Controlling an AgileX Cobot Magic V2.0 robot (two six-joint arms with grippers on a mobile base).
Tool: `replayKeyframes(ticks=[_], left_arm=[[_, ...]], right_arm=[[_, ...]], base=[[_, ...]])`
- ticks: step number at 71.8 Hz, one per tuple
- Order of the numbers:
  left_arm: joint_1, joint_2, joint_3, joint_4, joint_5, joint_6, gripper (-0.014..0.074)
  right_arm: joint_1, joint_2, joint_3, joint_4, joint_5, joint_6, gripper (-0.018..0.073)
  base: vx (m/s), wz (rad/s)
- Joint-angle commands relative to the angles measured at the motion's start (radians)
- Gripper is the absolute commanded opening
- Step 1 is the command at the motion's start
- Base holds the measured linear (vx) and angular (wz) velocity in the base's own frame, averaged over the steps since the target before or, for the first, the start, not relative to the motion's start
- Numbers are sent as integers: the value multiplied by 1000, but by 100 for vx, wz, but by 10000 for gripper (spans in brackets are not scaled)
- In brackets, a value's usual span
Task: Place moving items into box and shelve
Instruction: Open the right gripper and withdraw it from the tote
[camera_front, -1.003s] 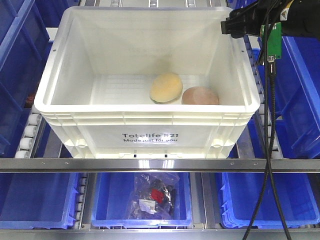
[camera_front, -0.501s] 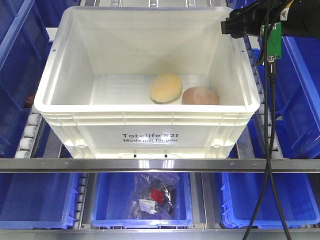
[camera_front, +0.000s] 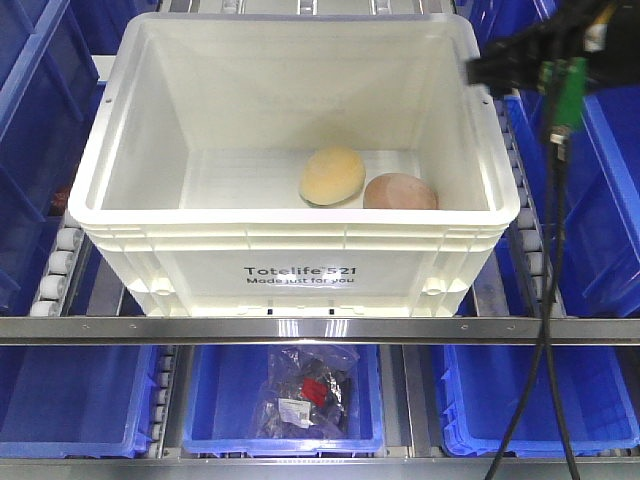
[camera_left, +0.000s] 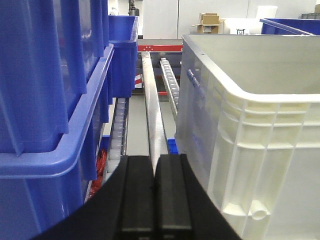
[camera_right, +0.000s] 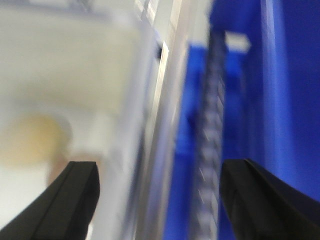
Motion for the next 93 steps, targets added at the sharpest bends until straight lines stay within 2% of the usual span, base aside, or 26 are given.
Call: replayKeyframes(ticks=[1, 8, 17, 23, 33, 45, 51, 53, 65, 75, 83, 87, 93], left_arm=[[-1, -19, 31, -1, -78, -10, -7], [-1, -19, 31, -1, -78, -10, -7], [-1, -19, 31, -1, -78, -10, -6], [-1, -19, 31, -1, -78, -10, -6], [-1, -19, 31, -1, -78, -10, -6], [-1, -19, 31, -1, -78, -10, -6], [-1, -19, 31, -2, -78, -10, -6], [-1, -19, 31, -2, -78, -10, -6], [-1, -19, 31, -2, -78, -10, -6], [-1, -19, 31, -2, -78, -10, -6], [-1, -18, 31, -2, -78, -10, -6], [-1, -18, 31, -2, -78, -10, -6], [-1, -18, 31, -2, -78, -10, -6]], right_arm=[[-3, -76, -31, -24, 101, 13, 539], [-13, -146, -11, -18, 204, 13, 531], [-122, -298, 158, 74, 105, 13, 507], [-228, -427, 302, 137, -32, -1, 473], [-340, -615, 515, 148, -340, -64, 369], [-441, -838, 769, 155, -775, -235, 145], [-452, -945, 884, 155, -891, -320, 19], [-450, -981, 917, 156, -899, -339, -15], [-450, -1190, 1159, 232, -915, -334, -11], [-450, -1359, 1329, 236, -930, -314, -8], [-444, -1415, 1329, 234, -724, -287, -8], [-444, -1412, 1329, 239, -698, -290, -7], [-442, -1412, 1329, 297, -694, -287, -6]], base=[[0, 0], [0, 0], [0, 0], [0, 0], [0, 0], [0, 0], [0, 0], [0, 0], [0, 0], [0, 0], [0, 0], [0, 0], [0, 0]])
